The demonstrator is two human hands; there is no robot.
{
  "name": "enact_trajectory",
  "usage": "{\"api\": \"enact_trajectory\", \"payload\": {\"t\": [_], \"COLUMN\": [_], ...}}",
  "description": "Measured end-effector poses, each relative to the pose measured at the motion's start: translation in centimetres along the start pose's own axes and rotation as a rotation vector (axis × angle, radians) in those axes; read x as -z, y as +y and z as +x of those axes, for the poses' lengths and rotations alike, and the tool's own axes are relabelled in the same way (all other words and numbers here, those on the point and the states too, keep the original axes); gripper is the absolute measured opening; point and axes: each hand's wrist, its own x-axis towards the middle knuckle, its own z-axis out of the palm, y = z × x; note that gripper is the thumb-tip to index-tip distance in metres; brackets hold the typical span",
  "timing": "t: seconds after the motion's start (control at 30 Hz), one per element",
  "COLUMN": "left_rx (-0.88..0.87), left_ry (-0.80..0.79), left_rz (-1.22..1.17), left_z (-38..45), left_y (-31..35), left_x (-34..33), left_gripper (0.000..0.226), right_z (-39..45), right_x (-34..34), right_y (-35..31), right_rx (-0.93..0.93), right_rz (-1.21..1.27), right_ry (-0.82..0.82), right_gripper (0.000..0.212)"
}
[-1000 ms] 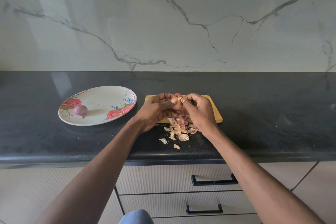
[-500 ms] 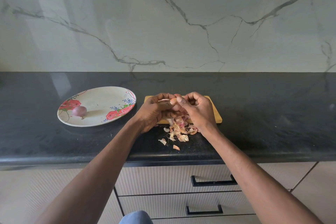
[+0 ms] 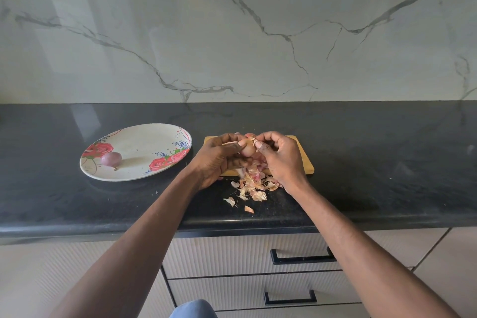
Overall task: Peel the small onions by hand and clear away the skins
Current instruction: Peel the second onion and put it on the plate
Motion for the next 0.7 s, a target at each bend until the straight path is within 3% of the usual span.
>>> {"api": "enact_trajectory", "payload": {"t": [0.7], "left_rx": [-0.023], "left_ry": [0.028], "left_rz": [-0.041], "left_z": [-0.24], "left_y": [0.37], "left_x": [-0.25], "left_gripper": [0.033], "right_z": [0.21], "right_x": [-0.01], "right_y": [0.32], "right_rx": [0.005], "right_rz": [-0.004], "right_ry": [0.017], "right_gripper": [0.006]}}
